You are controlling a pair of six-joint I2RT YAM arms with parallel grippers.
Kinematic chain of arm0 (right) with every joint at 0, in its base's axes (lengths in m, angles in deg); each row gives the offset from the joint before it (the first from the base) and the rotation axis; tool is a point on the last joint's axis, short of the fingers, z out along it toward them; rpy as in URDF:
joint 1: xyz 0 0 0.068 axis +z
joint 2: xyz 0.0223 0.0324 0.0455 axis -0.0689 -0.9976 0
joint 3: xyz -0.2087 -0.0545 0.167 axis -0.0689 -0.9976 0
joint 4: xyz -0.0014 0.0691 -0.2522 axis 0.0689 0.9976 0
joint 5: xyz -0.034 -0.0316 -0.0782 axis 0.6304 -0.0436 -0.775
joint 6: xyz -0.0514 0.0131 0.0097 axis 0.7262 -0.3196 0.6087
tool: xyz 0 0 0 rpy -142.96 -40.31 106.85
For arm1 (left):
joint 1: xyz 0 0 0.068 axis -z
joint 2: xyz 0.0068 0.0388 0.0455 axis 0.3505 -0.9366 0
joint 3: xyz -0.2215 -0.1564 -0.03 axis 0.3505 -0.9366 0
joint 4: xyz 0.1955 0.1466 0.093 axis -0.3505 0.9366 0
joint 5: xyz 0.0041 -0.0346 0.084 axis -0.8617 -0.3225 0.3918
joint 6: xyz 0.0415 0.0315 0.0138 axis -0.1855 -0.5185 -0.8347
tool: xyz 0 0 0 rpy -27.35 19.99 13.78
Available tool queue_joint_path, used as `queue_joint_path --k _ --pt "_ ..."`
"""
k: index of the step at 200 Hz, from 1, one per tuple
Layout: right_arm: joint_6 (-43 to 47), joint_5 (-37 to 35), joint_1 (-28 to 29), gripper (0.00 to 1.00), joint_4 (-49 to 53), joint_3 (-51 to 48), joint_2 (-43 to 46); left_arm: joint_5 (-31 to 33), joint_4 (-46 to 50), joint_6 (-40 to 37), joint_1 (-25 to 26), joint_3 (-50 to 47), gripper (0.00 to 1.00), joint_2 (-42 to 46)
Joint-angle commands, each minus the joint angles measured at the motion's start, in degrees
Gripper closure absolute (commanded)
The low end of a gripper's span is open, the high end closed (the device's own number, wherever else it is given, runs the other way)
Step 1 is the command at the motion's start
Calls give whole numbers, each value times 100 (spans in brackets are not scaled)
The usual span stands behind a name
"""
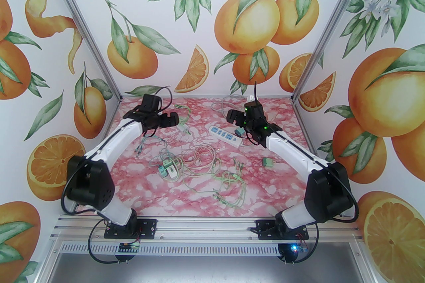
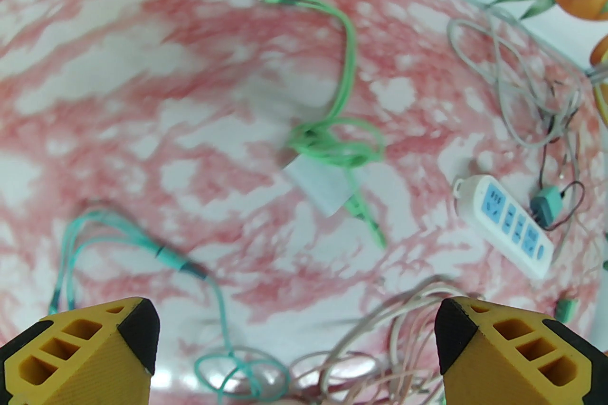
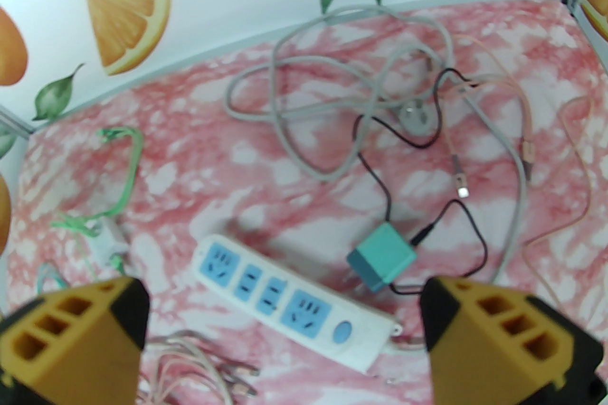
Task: Pull the plug off the socket
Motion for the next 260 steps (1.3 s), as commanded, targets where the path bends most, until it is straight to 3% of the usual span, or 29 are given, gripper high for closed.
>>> queue_joint_path --k 1,94,141,172,229,260 --pt "234 258 350 0 -93 -2 89 -122 -39 388 -202 -580 0 582" --pt "960 -70 2158 0 773 524 -522 476 1089 1626 -366 -2271 20 2424" --pt "832 97 2487 0 662 588 -781 646 1751 2569 -373 -2988 37 3040" --pt "975 344 2661 0 645 656 -833 457 1462 2819 -373 -3451 45 2923" --pt "1441 663 3177 0 744 398 -595 -137 515 2779 -192 -3725 48 2166" --pt "1573 1026 3524 0 736 306 -610 -27 474 2846 -56 -3645 47 2170"
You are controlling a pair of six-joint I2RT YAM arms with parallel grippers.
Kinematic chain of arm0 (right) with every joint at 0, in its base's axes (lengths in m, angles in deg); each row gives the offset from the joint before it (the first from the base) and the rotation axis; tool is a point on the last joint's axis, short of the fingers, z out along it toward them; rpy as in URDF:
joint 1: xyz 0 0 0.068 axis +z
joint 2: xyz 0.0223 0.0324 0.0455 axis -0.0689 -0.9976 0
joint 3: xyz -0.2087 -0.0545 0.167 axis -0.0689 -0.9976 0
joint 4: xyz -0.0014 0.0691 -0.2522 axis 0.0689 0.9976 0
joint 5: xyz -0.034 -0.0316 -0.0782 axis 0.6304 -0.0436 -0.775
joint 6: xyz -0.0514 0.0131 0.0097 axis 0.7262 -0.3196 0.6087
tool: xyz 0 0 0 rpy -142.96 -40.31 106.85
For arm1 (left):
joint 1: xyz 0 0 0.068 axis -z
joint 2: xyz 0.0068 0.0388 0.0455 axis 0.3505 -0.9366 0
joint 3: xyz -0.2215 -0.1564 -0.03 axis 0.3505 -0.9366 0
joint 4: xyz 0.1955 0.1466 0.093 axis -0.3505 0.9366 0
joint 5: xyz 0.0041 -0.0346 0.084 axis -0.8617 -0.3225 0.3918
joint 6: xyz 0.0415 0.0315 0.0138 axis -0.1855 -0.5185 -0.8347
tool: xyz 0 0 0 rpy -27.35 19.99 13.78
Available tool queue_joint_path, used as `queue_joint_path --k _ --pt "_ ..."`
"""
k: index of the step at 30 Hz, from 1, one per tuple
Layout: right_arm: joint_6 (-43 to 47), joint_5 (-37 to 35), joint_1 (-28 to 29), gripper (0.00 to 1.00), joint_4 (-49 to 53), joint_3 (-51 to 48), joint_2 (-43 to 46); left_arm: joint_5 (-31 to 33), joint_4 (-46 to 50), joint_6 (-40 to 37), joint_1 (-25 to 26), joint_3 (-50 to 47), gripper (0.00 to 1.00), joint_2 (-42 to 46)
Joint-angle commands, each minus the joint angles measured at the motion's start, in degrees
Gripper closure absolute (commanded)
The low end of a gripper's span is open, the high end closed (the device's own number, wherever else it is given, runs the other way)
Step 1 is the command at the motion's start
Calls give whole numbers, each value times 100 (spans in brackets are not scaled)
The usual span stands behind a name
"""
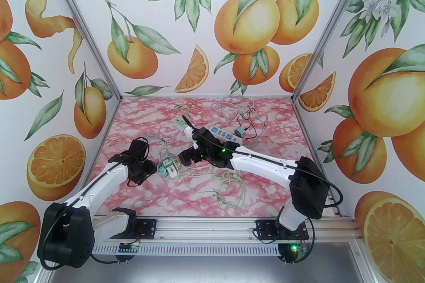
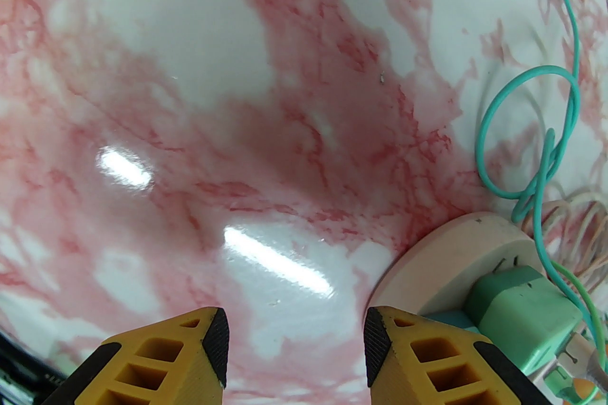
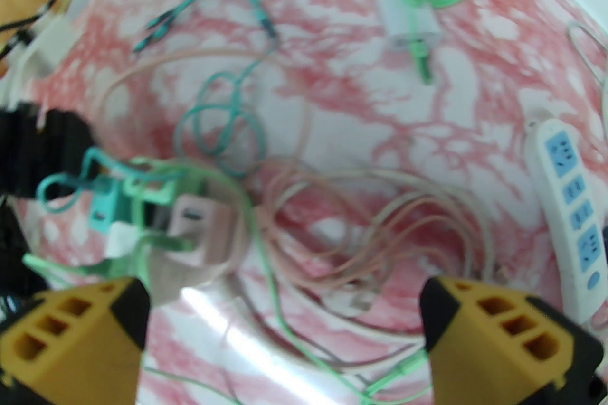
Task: Pull the plug off the socket
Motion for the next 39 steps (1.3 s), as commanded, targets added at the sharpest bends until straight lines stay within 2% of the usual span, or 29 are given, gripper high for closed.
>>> queue_joint_path --k 1,6,13,19,25,30,33,39 --pt "259 393 249 0 59 -85 88 -86 -309 101 105 21 47 38" --pt "483 347 678 0 307 158 -367 354 165 -131 47 396 46 366" --pt "415 181 877 0 436 417 -926 493 564 -286 -21 718 40 466" --pt "91 -738 831 0 638 806 -1529 942 907 -572 -50 1117 38 722" --pt "-123 -898 290 0 570 644 -1518 1055 970 -850 -53 1413 37 581" --pt "31 -952 -236 0 341 563 -1541 1164 931 -1038 -52 1569 37 534" --pt "123 -1004 -609 0 402 664 -1638 1082 880 -1105 -51 1627 37 455" --pt "547 -949 -1186 0 491 516 -1291 829 625 -1366 -7 1710 36 244"
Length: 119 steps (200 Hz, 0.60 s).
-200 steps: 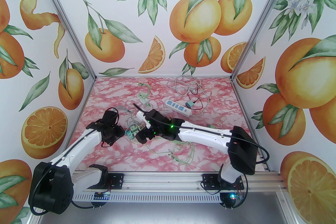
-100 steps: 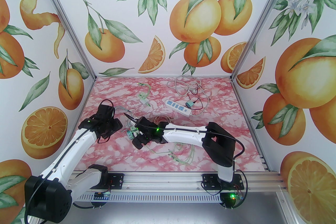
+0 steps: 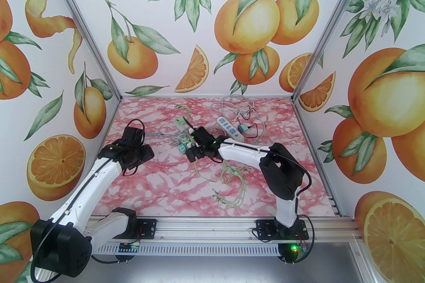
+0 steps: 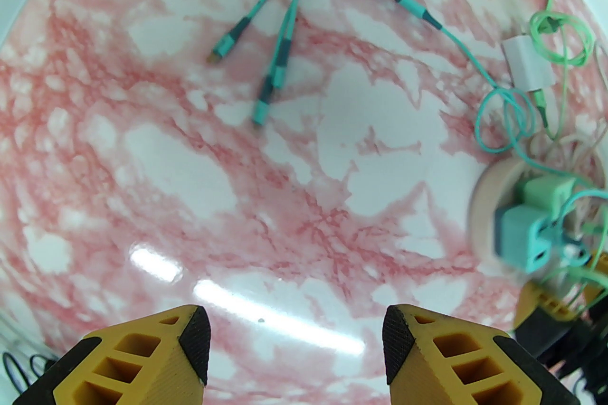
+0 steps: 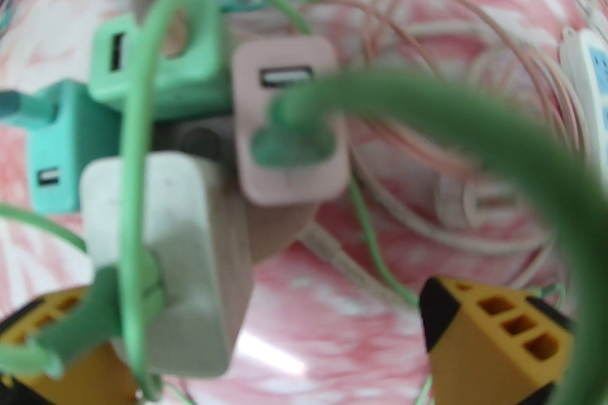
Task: Pull the plug off the socket
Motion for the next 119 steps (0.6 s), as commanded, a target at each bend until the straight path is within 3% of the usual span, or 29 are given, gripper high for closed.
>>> queue_joint_path --k 1,119 --pt "327 -342 -239 0 67 -196 302 -148 -225 -252 27 240 36 -120" --pt "-60 -701 -891 0 778 -1451 1786 -188 -748 -561 427 765 35 -1158"
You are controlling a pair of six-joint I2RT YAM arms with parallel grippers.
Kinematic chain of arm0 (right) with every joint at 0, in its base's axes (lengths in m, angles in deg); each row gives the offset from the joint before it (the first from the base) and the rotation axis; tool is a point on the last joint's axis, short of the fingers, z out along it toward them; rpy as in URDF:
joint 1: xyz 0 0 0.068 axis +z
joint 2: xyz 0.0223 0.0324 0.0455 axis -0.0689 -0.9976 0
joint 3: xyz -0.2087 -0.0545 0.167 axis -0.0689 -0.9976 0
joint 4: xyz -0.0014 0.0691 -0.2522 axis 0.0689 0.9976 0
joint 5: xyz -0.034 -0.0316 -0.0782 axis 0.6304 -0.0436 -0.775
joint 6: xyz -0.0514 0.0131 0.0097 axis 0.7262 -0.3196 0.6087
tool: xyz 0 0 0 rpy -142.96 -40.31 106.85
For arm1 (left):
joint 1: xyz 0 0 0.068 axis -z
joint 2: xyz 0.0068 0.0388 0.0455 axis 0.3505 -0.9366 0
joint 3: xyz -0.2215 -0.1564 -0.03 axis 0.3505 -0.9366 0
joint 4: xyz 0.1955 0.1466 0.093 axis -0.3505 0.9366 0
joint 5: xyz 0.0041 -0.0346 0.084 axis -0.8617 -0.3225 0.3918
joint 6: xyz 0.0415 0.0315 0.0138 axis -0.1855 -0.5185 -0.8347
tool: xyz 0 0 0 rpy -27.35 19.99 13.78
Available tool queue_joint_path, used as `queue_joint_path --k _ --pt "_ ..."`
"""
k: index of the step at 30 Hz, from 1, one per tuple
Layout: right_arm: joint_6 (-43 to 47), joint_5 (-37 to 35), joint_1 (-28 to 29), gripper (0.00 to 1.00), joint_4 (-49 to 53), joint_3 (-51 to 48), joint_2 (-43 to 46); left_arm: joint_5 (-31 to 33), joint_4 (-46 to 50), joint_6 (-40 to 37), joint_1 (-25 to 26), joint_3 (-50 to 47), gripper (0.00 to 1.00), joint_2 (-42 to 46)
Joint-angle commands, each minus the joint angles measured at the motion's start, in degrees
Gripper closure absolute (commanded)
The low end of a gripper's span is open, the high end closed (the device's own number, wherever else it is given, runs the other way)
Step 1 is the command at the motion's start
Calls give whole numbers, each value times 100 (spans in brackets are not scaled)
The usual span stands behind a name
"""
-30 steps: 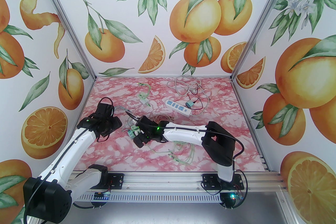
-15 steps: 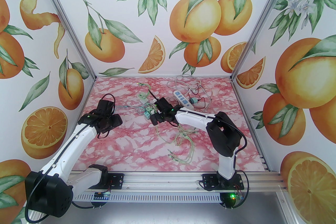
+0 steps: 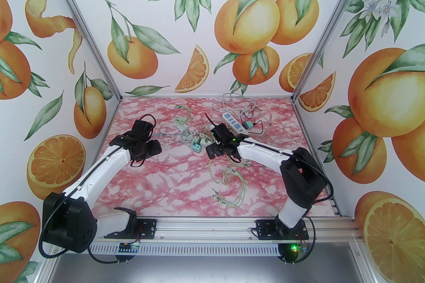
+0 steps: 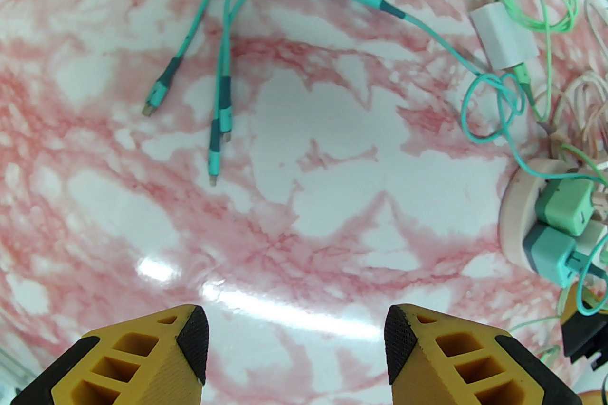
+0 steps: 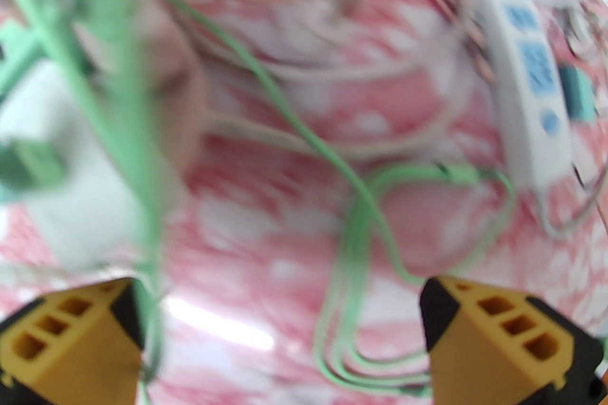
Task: Pull the plug off the socket
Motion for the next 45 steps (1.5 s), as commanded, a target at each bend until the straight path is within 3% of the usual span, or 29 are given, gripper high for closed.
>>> queue_joint_path --k 1,14,18,21,29,37,45 --pt "-120 -246 -138 0 286 -209 445 -31 -289 -218 89 321 35 -153" --pt "-599 -1499 -1081 0 1181 -253 652 -357 -637 -670 585 836 37 -644" --pt "-445 -1280 -1402 0 1164 -271 852 -584 -840 -809 738 907 38 -687" --pt "-361 -690 -1388 0 978 -297 1083 -785 -983 -941 922 1033 38 -765" --pt "-336 324 -871 1 474 -321 1672 -951 -1149 -1291 1581 1522 40 -1150" --pt "-777 898 -520 11 148 -213 1728 -1015 -1231 -1369 1870 1884 44 -1466" --pt "-963 202 390 17 -1 -15 1568 -330 -1008 -1128 1809 1935 46 -1409"
